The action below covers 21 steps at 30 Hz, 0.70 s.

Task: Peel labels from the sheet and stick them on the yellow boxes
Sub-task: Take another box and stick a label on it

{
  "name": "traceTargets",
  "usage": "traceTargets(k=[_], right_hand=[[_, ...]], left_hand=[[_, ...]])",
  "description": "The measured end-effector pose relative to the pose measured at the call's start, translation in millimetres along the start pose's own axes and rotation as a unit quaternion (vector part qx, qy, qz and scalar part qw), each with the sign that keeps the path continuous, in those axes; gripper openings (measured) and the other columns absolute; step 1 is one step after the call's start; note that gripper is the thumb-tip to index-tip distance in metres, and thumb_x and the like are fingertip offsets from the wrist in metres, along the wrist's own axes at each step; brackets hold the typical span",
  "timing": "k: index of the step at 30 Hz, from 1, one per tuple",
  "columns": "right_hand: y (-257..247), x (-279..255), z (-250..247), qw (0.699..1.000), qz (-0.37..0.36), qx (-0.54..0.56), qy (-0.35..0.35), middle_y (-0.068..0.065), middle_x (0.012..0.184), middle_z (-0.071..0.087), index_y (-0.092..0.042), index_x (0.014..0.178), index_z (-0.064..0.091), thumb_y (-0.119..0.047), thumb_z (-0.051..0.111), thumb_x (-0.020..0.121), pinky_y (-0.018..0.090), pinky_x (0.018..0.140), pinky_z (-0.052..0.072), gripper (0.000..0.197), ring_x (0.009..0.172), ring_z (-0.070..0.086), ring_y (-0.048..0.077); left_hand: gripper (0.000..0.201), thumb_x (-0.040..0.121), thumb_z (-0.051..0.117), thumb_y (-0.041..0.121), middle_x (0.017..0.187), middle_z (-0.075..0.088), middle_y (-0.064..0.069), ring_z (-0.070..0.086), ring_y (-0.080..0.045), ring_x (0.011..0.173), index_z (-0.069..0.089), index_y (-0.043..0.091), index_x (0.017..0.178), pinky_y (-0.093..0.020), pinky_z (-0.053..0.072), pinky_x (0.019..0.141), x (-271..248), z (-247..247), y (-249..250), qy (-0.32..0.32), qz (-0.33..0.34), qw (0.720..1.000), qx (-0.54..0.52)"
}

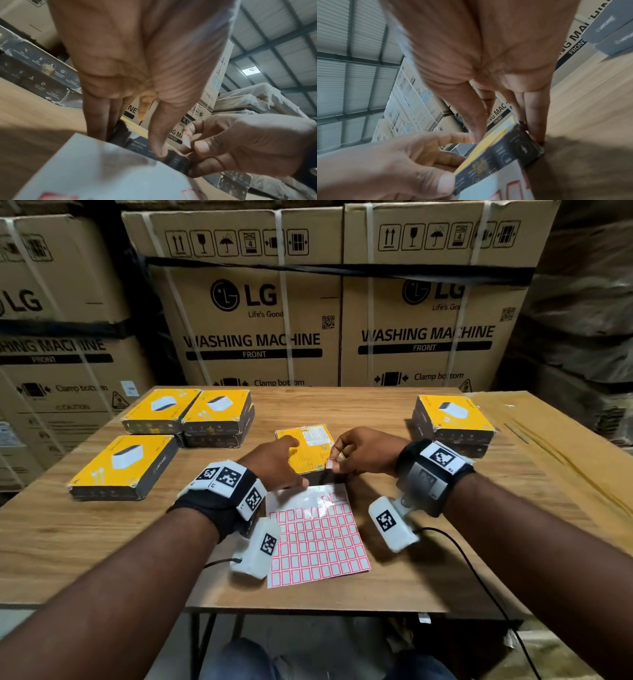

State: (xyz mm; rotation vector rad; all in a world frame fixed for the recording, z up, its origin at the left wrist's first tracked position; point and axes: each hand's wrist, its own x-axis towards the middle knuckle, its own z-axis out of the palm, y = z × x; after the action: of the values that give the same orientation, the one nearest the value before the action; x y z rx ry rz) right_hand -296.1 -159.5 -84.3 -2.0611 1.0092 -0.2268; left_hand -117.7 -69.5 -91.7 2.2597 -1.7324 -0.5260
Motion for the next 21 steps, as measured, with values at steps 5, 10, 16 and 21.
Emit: traceTargets(k=[5, 10, 16, 21], right_hand=[[-10.5, -4.5, 1.2, 0.997, 0.015, 0.067, -0.024, 0.002, 0.075, 0.057, -0.017, 0.093, 0.063, -0.003, 0.074, 0.082, 0.042, 0.087, 0.055, 0.021, 0.074, 0.059, 0.017], [-24.7, -7.2, 1.3, 0.986, 0.032, 0.165, -0.025, 0.01, 0.093, 0.066, -0.015, 0.097, 0.06, 0.002, 0.069, 0.085, 0.043, 0.084, 0.056, 0.022, 0.087, 0.061, 0.023], [-31.4, -6.9, 2.6, 0.985, 0.066, 0.16, 0.025, 0.0, 0.095, 0.068, -0.025, 0.085, 0.062, -0.026, 0.067, 0.09, 0.038, 0.079, 0.035, 0.007, 0.09, 0.059, 0.018], [-37.5, -11.5, -2.0, 0.976, -0.026, 0.195, 0.088, -0.002, 0.08, 0.06, -0.017, 0.083, 0.061, -0.011, 0.061, 0.094, 0.021, 0.052, 0.037, 0.013, 0.067, 0.048, 0.007]], left_hand=[[0.089, 0.07, 0.086, 0.033, 0.143, 0.05, -0.005, 0.054, -0.021, 0.12, 0.039, 0.02, 0.145, -0.026, 0.044, 0.09, -1.1, -4.1, 1.0, 0.088, 0.013, 0.993, -0.084], [0.053, 0.067, 0.088, 0.032, 0.119, 0.06, -0.004, 0.056, -0.015, 0.104, 0.062, 0.029, 0.114, -0.024, 0.044, 0.081, -1.5, -13.5, 3.1, 0.185, 0.043, 0.975, -0.115], [0.025, 0.082, 0.077, 0.024, 0.114, 0.067, 0.002, 0.06, -0.015, 0.106, 0.07, 0.025, 0.106, -0.022, 0.042, 0.086, -4.6, -21.3, 6.5, 0.176, 0.054, 0.971, -0.154], [0.016, 0.089, 0.069, 0.015, 0.094, 0.07, -0.012, 0.073, -0.028, 0.073, 0.069, 0.014, 0.105, -0.047, 0.06, 0.079, -6.7, -19.9, 9.8, 0.147, 0.021, 0.94, -0.309]])
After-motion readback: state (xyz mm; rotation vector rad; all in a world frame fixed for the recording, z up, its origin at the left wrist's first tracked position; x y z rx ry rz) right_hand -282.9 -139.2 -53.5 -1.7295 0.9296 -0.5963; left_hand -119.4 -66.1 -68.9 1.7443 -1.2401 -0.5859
